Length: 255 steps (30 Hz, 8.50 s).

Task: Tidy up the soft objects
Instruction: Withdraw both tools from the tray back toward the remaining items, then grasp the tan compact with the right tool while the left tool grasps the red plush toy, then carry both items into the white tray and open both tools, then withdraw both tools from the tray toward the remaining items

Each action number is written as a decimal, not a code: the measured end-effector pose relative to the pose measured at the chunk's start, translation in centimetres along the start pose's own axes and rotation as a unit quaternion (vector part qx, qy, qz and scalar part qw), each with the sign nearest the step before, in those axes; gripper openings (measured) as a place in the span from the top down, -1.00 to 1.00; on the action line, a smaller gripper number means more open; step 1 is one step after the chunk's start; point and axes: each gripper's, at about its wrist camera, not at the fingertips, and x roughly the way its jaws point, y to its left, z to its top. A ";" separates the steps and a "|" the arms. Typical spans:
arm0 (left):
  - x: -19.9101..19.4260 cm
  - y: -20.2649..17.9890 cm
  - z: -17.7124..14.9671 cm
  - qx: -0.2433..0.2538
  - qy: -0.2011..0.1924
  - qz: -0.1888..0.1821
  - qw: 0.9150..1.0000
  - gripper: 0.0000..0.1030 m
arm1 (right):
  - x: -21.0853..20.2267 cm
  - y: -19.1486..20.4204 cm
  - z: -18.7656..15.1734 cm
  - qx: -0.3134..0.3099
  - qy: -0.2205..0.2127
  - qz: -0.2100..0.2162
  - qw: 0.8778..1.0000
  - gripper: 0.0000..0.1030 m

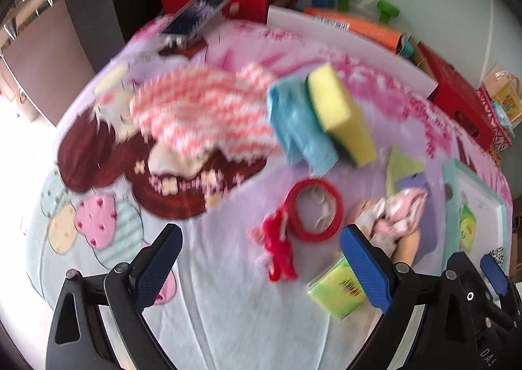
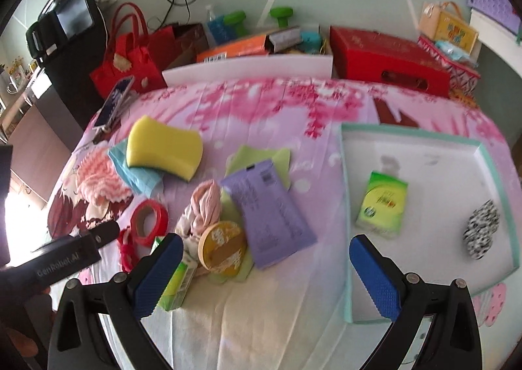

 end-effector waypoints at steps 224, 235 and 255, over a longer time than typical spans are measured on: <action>-1.6 -4.6 4.4 0.010 -0.102 -0.058 0.993 -0.90 | -2.5 -4.8 3.0 0.053 -0.109 -0.040 0.992 -1.00; 0.2 -3.0 2.1 0.007 -0.038 -0.072 0.997 -0.90 | 1.4 -2.1 1.4 0.013 -0.031 -0.054 0.998 -1.00; 2.5 -3.6 -3.6 0.102 0.044 -0.086 0.990 -0.90 | 4.8 -1.6 0.8 -0.036 0.013 -0.009 0.999 -0.38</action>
